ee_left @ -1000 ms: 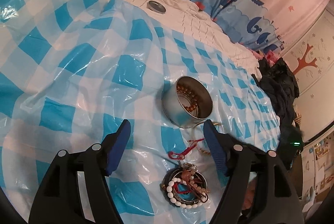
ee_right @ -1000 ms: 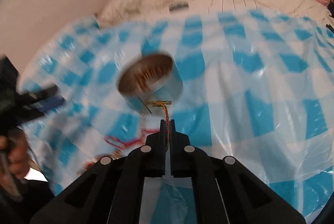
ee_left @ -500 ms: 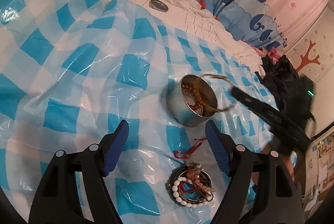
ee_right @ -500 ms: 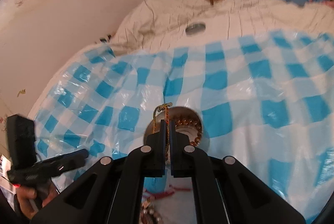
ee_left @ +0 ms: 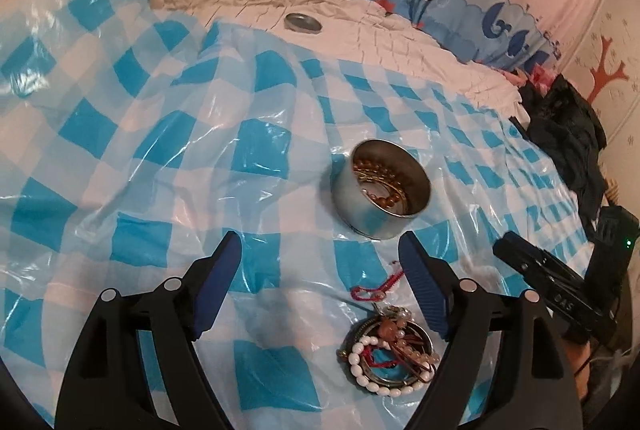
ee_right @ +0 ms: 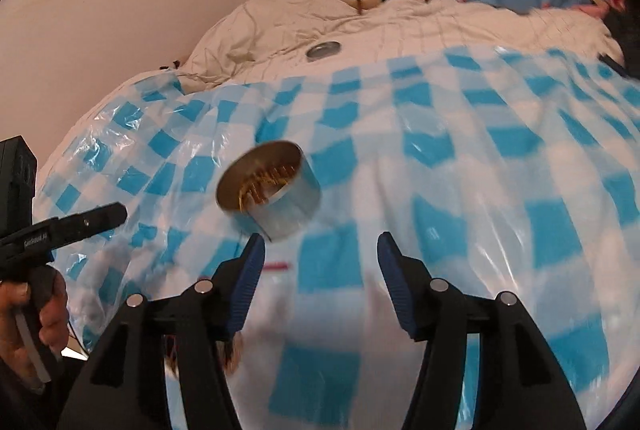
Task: Organize jewelry
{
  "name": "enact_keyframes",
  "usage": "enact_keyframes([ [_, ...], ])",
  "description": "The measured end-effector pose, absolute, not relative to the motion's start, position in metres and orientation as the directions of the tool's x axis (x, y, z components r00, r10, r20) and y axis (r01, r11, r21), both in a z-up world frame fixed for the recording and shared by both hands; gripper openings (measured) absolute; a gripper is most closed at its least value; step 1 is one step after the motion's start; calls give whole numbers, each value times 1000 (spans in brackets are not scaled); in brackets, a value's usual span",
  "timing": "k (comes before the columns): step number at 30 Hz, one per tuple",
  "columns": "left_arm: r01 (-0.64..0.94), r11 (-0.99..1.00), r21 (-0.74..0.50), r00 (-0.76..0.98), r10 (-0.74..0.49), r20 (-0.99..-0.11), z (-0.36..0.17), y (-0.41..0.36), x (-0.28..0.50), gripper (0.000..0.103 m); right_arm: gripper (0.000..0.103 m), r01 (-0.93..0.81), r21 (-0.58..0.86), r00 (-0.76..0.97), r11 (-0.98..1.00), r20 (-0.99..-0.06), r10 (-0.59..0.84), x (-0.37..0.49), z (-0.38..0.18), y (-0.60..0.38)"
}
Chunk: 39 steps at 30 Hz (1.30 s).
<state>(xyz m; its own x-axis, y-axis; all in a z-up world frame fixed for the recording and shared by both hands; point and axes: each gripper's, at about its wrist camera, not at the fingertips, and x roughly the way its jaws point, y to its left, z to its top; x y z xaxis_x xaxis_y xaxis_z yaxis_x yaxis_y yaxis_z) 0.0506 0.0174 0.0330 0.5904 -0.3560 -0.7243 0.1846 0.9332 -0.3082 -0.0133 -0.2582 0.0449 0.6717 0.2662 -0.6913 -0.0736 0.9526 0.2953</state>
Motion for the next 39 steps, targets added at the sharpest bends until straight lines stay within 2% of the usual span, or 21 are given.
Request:
enact_keyframes([
  [2,191,940,-281,609,-338,-718,36,17,37,81,60,-69,310,683,948,-678,272,-28,46,-260],
  [4,174,947,-271,627,-319,-711,37,20,24,84,68,-80,304,688,949,-672,273,-37,45,-254],
  [8,171,939,-298,617,-338,-710,34,21,12,85,69,-92,314,662,945,-690,293,-43,31,-240],
  [13,183,949,-258,613,-315,-725,30,10,13,88,72,-87,323,658,942,-692,298,-45,23,-232],
  [23,169,957,-234,603,-289,-743,24,5,19,90,73,-24,415,643,910,-690,331,-39,9,-248],
  [39,173,959,-225,600,-284,-748,24,-1,22,92,74,-21,414,636,910,-697,331,-38,7,-245],
])
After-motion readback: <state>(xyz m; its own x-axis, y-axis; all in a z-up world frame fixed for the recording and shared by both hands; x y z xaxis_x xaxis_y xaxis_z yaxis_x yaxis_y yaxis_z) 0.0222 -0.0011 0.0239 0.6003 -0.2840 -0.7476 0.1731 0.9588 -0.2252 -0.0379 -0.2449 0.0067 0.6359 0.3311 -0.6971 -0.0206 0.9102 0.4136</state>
